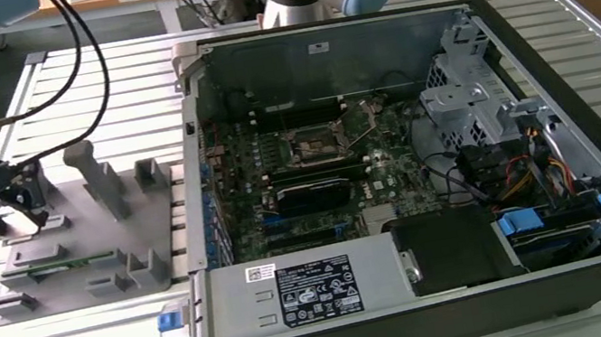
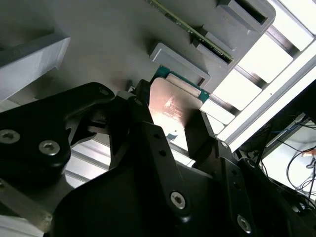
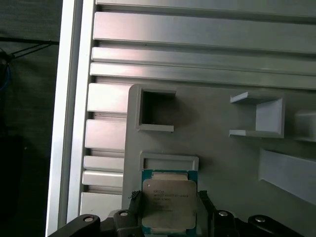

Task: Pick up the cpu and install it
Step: 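Pick up the cpu and move it towards the insertion slot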

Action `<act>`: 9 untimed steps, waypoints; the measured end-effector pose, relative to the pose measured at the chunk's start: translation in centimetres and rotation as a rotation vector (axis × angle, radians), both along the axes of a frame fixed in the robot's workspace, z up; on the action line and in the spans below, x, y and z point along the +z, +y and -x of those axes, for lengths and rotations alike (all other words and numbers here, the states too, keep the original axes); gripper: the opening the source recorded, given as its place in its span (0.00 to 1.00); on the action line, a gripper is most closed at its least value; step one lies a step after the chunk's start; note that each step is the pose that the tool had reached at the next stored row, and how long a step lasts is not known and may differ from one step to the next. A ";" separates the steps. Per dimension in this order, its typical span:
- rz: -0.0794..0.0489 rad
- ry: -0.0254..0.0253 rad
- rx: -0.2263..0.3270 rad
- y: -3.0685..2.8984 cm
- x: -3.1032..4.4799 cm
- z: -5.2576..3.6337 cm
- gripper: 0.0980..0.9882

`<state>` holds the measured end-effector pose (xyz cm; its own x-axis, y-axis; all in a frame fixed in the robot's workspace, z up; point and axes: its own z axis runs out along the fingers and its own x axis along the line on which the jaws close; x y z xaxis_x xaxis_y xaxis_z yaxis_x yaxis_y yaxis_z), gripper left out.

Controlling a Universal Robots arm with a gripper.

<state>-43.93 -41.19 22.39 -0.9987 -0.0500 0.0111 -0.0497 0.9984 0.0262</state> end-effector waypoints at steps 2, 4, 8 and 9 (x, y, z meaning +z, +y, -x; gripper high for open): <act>0.000 -0.0003 0.000 0.00 0.04 -0.01 0.48; 0.000 -0.0003 0.000 0.00 0.06 0.00 0.48; 0.000 0.0002 0.000 0.00 0.18 0.02 0.48; 0.000 -0.0003 0.000 0.01 0.23 0.02 0.48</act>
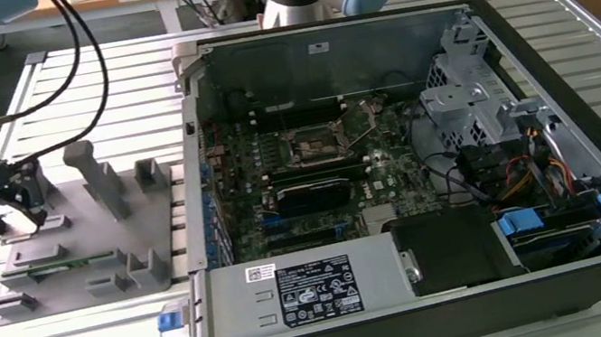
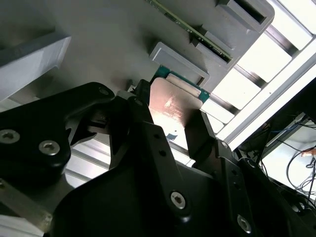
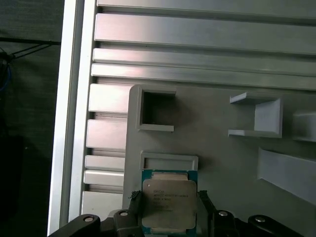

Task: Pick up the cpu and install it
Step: 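Pick up the cpu and move it towards the insertion slot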

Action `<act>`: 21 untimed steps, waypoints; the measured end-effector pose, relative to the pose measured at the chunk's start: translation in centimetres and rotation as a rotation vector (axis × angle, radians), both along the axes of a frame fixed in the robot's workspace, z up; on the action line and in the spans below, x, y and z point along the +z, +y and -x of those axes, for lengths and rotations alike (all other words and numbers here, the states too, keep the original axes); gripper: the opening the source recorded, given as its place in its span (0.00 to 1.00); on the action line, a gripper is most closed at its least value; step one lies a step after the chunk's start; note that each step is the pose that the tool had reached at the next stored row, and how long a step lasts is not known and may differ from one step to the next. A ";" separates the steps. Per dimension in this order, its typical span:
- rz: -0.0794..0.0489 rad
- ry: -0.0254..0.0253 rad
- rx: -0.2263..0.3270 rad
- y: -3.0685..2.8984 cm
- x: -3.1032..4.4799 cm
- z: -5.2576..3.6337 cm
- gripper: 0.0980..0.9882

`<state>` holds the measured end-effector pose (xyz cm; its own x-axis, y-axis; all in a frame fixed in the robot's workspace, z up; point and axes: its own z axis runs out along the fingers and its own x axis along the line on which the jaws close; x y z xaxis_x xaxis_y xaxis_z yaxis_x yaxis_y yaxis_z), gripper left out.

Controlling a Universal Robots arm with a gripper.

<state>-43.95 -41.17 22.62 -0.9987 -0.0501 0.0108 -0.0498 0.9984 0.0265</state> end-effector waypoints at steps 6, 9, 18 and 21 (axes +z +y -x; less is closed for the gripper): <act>0.000 0.0000 0.000 0.02 0.76 0.00 0.48; -0.001 -0.0003 0.000 0.05 1.19 0.01 0.48; 0.000 -0.0012 0.000 0.12 2.56 0.02 0.48; 0.000 -0.0014 0.000 0.16 3.01 0.02 0.48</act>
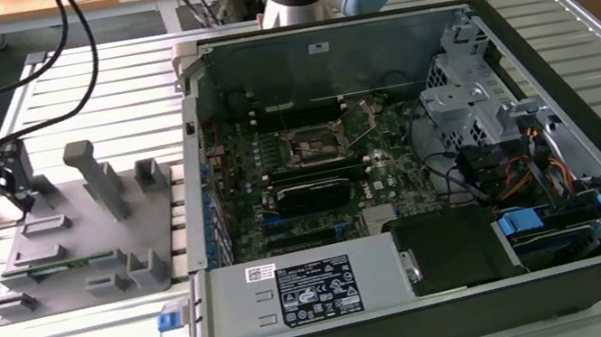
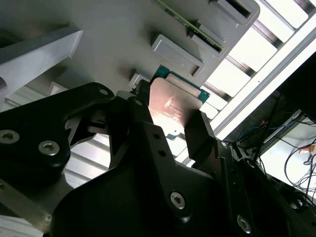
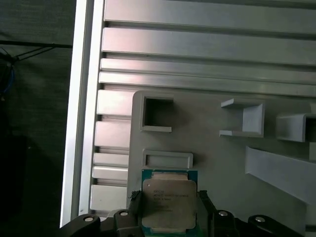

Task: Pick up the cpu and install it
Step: 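Pick up the cpu and move it towards the insertion slot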

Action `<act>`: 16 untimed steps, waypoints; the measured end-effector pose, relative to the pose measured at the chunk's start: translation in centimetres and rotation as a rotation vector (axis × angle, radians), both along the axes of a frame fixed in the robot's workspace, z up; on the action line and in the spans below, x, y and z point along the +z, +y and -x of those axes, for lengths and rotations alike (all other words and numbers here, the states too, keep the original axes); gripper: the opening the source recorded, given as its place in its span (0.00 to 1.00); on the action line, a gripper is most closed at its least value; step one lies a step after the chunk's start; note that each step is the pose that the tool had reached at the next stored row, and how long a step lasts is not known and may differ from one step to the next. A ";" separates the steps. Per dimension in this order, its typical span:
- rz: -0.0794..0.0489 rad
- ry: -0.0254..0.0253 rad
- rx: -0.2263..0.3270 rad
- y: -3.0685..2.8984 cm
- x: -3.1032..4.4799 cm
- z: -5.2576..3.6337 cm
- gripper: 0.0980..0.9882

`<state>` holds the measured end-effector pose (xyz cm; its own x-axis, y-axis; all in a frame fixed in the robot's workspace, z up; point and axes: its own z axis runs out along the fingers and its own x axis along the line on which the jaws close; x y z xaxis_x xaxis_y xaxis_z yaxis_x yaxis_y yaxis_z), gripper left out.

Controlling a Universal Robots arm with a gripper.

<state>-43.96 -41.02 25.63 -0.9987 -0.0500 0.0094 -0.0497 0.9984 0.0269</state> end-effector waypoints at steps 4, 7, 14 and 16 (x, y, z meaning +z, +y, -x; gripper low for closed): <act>0.000 -0.0004 0.000 0.08 0.50 0.00 0.48; 0.000 -0.0009 0.000 0.14 0.88 0.00 0.48; 0.000 -0.0014 0.000 0.26 1.75 0.01 0.48; 0.000 -0.0018 0.000 0.32 1.99 0.01 0.48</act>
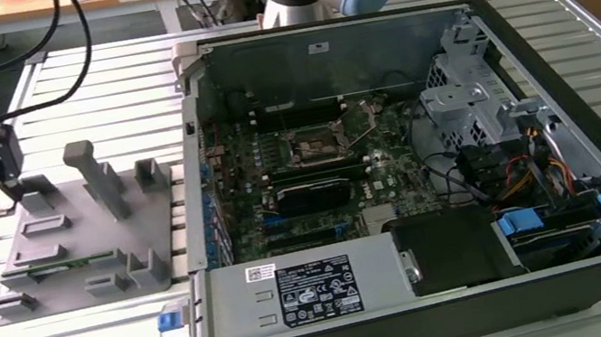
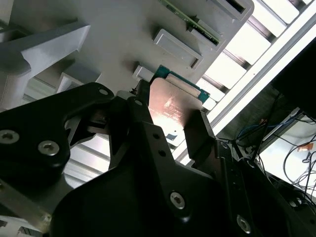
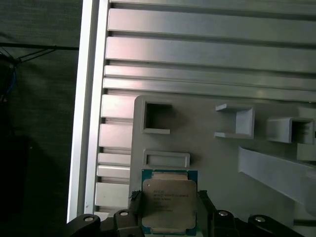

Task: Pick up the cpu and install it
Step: 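Pick up the cpu and move it towards the insertion slot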

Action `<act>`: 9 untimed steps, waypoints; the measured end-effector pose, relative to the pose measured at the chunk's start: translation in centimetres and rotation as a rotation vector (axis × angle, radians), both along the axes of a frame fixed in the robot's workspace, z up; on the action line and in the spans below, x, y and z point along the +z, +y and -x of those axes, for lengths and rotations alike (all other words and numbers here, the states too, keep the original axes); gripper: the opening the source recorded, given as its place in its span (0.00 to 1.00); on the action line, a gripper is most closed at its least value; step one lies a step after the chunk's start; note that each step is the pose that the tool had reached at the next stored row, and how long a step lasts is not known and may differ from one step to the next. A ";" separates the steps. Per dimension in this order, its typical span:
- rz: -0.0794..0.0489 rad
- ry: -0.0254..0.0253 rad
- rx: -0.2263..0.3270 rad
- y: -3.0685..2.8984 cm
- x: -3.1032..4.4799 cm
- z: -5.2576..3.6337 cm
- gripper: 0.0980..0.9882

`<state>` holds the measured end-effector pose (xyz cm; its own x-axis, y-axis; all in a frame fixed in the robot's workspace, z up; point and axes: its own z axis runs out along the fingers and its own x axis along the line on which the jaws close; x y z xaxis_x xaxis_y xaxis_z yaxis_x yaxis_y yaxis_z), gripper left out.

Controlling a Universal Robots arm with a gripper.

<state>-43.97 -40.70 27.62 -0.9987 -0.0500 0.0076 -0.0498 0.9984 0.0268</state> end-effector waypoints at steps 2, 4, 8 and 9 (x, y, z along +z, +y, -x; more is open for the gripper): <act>0.000 -0.0004 0.000 0.07 0.23 0.01 0.48; 0.000 -0.0008 0.000 0.12 0.46 0.00 0.48; 0.000 -0.0011 0.000 0.19 0.93 0.01 0.48; 0.000 -0.0012 0.000 0.21 1.04 0.01 0.48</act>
<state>-43.98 -40.49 28.65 -0.9987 -0.0499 0.0064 -0.0498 0.9984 0.0268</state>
